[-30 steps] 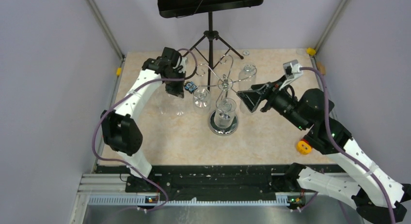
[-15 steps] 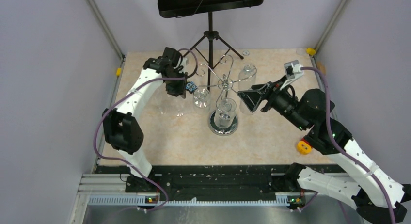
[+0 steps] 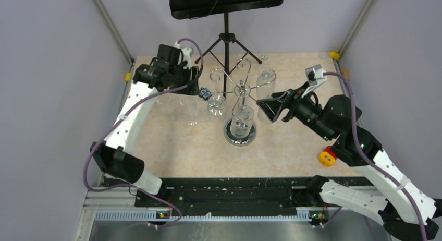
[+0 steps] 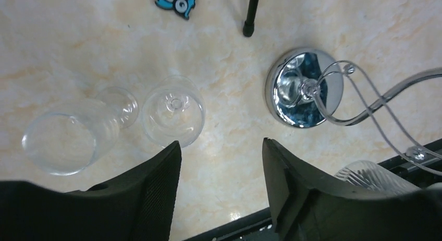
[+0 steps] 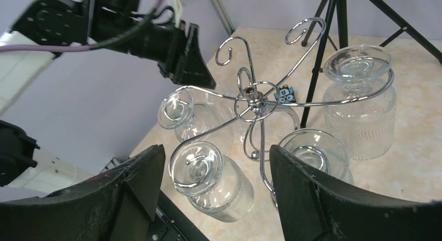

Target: Take the wine glass off the wine glass rack

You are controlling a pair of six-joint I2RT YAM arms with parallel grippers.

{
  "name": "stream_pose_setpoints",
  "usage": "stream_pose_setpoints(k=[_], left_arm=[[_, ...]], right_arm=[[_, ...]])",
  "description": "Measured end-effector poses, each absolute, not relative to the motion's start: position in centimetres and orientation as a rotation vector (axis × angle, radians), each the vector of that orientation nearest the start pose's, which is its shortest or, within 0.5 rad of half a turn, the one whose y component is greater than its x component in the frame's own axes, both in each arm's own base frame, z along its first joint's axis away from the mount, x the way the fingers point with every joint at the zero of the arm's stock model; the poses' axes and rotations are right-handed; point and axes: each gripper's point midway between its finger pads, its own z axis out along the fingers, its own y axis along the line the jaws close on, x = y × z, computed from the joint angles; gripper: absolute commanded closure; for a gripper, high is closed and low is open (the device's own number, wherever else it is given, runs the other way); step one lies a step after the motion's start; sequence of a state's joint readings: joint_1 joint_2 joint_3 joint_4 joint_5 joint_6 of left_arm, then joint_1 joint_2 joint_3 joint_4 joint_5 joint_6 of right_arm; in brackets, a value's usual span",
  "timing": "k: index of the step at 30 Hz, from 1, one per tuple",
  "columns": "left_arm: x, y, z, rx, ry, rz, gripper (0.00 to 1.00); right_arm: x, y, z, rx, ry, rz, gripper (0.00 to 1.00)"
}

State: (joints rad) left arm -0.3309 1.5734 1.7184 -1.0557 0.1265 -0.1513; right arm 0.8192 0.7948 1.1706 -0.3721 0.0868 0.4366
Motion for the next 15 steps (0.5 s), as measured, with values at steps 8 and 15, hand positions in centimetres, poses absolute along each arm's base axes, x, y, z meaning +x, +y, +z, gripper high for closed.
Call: stream_pose_setpoints(k=[8,15], left_arm=[[33.1,-14.2,33.1,0.225,2.215,-0.408,0.14],[33.4,-14.0,34.8,0.156,2.117,-0.422,0.11]], right_arm=[[19.4,21.9,41.2,-0.230,1.668,0.947,0.33],[19.6,23.4,39.3,-0.030,1.798,1.095,0.43]])
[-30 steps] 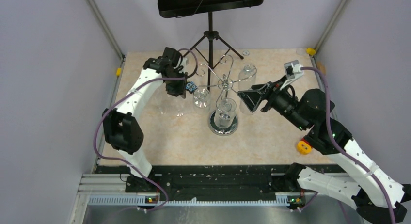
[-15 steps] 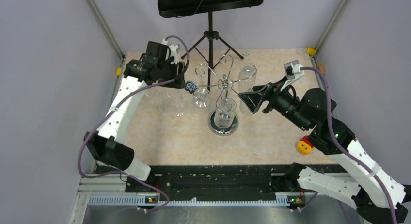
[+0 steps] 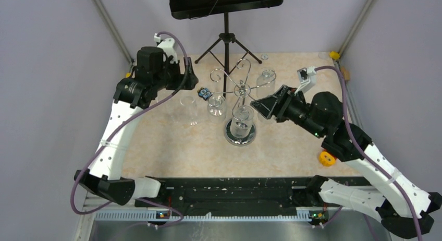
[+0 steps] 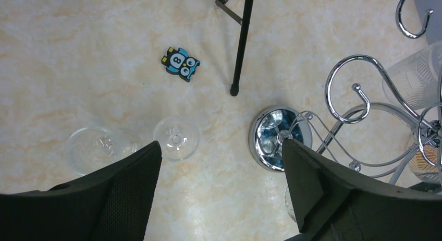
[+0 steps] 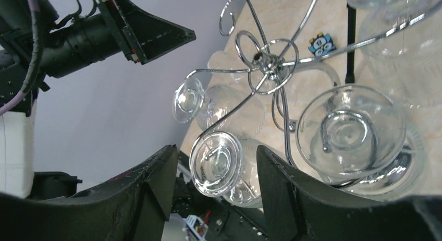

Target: Take the wine glass off the wine glass rack

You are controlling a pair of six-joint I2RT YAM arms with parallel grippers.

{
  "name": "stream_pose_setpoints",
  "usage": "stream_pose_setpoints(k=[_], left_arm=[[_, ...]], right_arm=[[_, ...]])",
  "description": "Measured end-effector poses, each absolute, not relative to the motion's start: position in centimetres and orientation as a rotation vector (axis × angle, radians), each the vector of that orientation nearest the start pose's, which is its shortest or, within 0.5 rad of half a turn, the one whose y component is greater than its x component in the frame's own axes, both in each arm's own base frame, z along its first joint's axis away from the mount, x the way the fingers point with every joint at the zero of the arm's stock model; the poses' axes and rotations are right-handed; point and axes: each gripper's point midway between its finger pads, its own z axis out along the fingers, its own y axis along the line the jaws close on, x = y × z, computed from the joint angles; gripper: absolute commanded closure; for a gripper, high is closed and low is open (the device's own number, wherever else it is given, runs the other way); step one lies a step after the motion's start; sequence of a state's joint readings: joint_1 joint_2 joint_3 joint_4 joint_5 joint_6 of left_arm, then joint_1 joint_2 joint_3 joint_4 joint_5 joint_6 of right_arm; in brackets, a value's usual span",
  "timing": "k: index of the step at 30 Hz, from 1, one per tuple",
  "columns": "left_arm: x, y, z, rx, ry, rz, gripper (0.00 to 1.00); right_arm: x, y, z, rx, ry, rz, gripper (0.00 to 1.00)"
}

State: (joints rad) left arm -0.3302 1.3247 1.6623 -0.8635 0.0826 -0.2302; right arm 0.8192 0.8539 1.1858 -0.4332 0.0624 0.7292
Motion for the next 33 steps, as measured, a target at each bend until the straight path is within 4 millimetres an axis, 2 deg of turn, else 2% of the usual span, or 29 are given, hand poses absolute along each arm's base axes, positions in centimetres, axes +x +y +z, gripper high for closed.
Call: stream_pose_setpoints(k=[5,9,15,19,26,33], left_arm=[[33.2,-13.9,35.0,0.137,2.071,-0.434,0.10],[32.8,-13.5,36.4,0.118,1.994,-0.439,0.09],[32.5,-13.3,38.3,0.104,1.905,-0.454,0.08],[32.8,-13.4,38.3,0.104,1.890,-0.457,0.08],[33.0,-13.5,36.6,0.106,1.927,-0.453,0.08],[33.1,-13.4,36.4,0.104,1.931,-0.451,0.08]], right_arm=[[19.6,23.9,37.5,0.103,1.878,1.159,0.45],[19.5,23.7,36.7,0.201,1.904,1.190,0.46],[19.2,23.7,35.0,0.338,1.914,1.279,0.53],[19.1,23.8,33.6,0.422,1.907,1.345,0.54],[19.1,24.1,34.1,0.505,1.830,1.464,0.53],[19.2,24.5,35.0,0.531,1.774,1.549,0.57]])
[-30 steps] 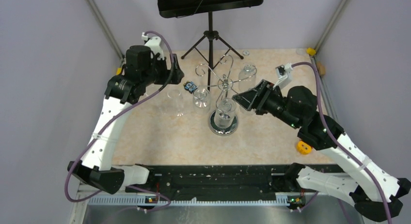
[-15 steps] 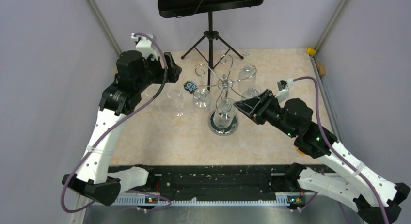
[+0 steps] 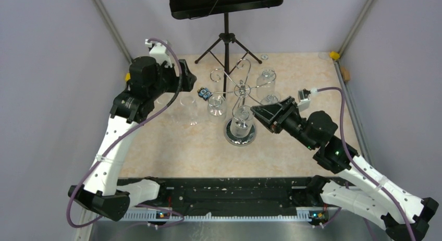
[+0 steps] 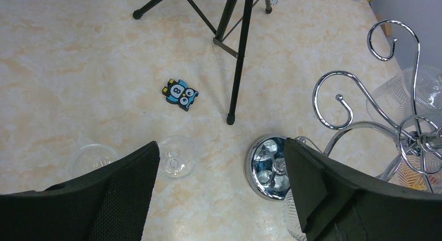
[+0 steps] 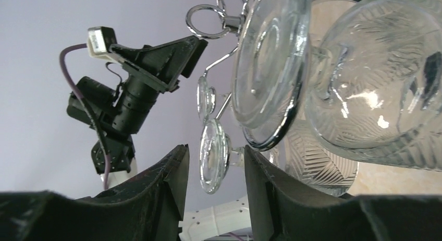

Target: Take the wine glass off the wine glass rack

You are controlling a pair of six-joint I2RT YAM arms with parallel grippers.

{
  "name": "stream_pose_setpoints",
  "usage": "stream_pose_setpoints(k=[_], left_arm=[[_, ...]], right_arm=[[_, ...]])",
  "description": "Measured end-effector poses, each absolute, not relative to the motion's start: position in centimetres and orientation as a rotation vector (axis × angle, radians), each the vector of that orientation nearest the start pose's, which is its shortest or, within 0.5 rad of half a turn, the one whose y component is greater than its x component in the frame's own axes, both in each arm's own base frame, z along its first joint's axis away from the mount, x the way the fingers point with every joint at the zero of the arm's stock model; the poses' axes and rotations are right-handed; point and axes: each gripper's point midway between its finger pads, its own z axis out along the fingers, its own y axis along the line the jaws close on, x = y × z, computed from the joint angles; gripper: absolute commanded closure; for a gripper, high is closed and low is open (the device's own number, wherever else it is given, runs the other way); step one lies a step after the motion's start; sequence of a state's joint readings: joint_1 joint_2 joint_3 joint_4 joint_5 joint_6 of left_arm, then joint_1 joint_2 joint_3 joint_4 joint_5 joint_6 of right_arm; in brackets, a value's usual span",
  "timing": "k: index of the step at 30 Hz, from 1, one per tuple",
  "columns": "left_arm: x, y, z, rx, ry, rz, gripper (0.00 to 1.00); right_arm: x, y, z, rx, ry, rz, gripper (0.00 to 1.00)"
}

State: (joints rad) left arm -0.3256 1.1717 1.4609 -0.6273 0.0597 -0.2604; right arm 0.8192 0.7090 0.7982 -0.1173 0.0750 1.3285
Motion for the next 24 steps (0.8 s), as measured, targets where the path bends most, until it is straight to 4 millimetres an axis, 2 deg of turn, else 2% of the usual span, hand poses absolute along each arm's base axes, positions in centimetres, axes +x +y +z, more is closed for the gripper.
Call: stream_pose_setpoints(k=[6,20,24], left_arm=[[33.14,-13.26,35.89,0.100,1.942,-0.446,0.08],[33.23,-13.03,35.87,0.094,1.943,-0.443,0.07],[33.26,-12.95,35.87,0.092,1.943,-0.441,0.07]], right_arm=[[19.02,24.47,35.93,0.539,1.740,1.591,0.66],[18.83,24.81,35.31,0.549,1.743,1.629,0.71],[18.70,24.96,35.50,0.543,1.737,1.649,0.77]])
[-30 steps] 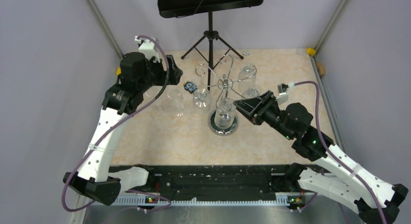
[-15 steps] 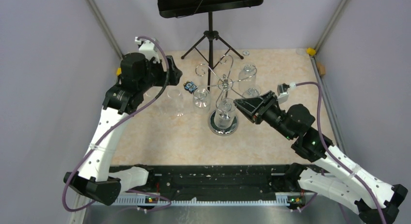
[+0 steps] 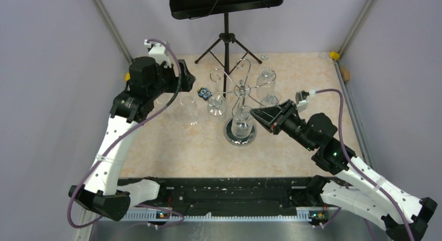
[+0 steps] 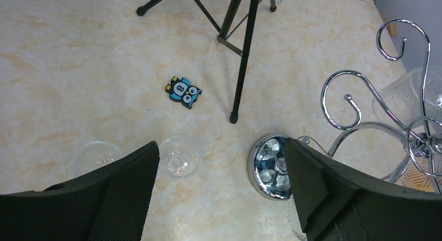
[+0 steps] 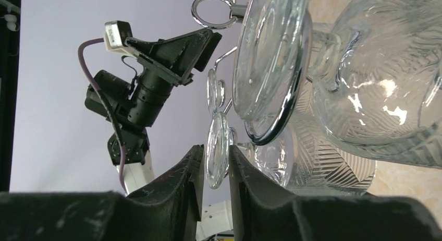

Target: Take the wine glass off the wine glass rack

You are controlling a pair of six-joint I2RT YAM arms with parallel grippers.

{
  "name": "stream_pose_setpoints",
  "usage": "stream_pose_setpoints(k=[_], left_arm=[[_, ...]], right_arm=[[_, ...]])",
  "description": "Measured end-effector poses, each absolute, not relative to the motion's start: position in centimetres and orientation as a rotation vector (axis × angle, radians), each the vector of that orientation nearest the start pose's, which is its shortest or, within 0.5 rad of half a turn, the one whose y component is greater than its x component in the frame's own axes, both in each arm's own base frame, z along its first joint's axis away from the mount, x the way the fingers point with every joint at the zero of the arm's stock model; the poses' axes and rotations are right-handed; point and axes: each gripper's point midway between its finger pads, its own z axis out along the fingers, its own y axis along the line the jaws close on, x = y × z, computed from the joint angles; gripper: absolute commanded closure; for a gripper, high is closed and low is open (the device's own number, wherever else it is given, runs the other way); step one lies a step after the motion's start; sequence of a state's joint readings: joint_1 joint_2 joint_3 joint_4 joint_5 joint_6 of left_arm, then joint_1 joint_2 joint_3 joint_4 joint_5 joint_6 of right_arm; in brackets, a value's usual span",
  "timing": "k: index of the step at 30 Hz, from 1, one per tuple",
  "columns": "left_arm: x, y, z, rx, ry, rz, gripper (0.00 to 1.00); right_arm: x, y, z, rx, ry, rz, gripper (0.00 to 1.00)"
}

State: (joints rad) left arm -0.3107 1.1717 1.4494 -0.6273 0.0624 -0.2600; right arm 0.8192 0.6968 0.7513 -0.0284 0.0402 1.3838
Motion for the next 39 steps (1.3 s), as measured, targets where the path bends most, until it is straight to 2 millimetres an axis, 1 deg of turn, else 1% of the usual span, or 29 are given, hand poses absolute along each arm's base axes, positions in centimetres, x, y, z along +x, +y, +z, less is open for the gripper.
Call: stream_pose_setpoints(k=[3,5,11,16,19,21,22,30,34,39], left_arm=[[33.3,-12.9,35.9,0.090,1.943,-0.440,0.07],[33.3,-12.9,35.9,0.089,1.942,-0.439,0.07],[33.3,-12.8,35.9,0.088,1.943,-0.439,0.07],[33.3,-12.8,35.9,0.087,1.943,-0.438,0.07],[33.3,-12.8,35.9,0.087,1.942,-0.438,0.07],[33.3,-12.8,35.9,0.087,1.942,-0.438,0.07],[33.3,-12.8,35.9,0.087,1.942,-0.438,0.07],[32.8,-12.5,36.6,0.082,1.920,-0.436,0.07],[32.6,-12.4,37.0,0.082,1.908,-0.438,0.06],[32.5,-12.4,37.0,0.082,1.907,-0.439,0.06]], right_arm=[[18.6,25.0,35.6,0.539,1.736,1.657,0.83],[18.7,25.0,35.4,0.542,1.738,1.658,0.85],[18.7,25.1,35.3,0.541,1.744,1.657,0.83],[18.6,25.3,35.2,0.532,1.755,1.663,0.84],[18.6,25.4,35.2,0.526,1.759,1.669,0.90],[18.6,25.4,35.2,0.525,1.759,1.672,0.98],[18.6,25.4,35.3,0.526,1.758,1.673,1.00],[18.6,25.4,35.3,0.527,1.755,1.674,1.00],[18.5,25.4,35.7,0.512,1.733,1.690,1.00],[18.3,25.6,36.0,0.485,1.719,1.707,1.00]])
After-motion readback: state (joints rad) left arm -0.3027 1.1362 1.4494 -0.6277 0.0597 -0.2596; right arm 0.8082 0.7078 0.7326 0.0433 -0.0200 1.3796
